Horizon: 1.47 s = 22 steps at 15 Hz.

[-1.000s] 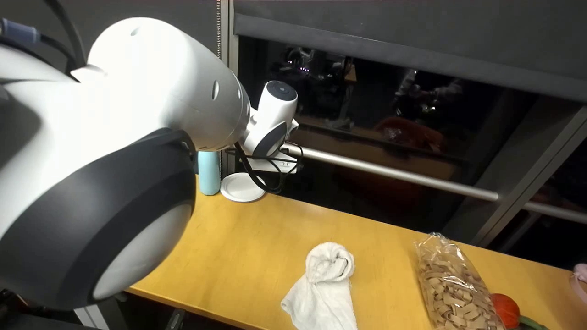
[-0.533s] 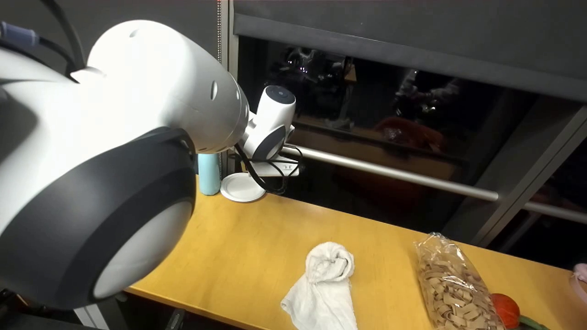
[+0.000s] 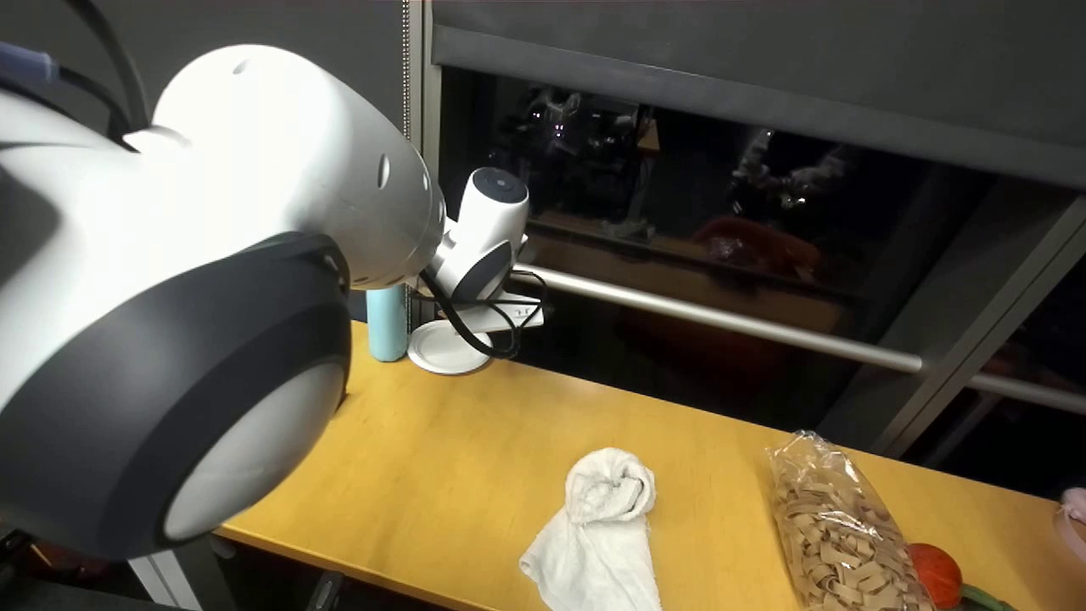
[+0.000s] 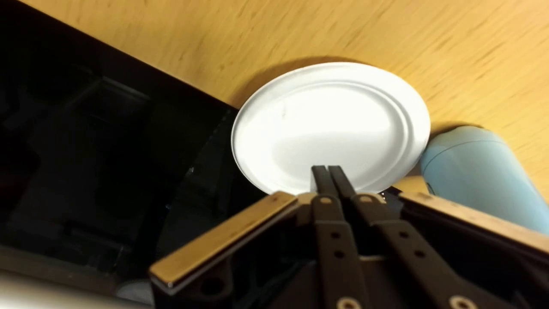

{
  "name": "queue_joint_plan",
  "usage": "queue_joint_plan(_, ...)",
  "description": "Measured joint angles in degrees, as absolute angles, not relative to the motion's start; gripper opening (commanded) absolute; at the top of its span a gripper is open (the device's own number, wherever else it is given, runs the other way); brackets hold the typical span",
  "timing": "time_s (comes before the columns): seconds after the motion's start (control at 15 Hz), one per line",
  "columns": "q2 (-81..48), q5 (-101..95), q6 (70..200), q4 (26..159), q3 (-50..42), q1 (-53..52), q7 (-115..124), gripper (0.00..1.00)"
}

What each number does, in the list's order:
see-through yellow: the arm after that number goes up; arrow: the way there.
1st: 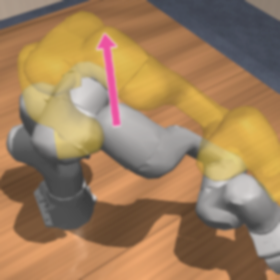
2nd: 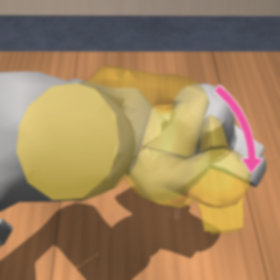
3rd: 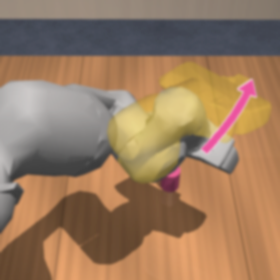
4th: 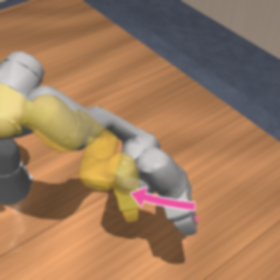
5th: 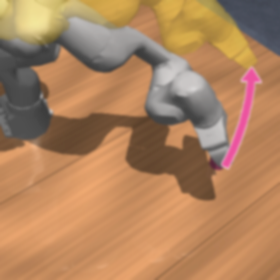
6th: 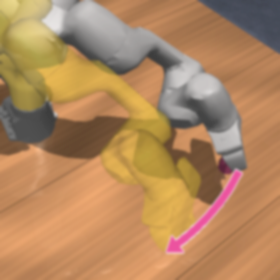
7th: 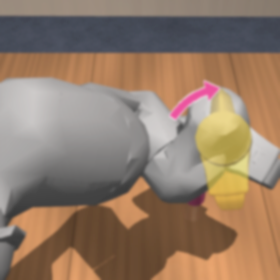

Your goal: Use the white tea towel to wipe the table

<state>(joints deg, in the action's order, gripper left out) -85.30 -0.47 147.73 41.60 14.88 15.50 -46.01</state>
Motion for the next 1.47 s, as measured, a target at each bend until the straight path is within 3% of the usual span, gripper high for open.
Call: queue_joint_plan(1.47,-85.3,-0.1,156.9,50.1,14.9,15.2,-47.6,0.00)
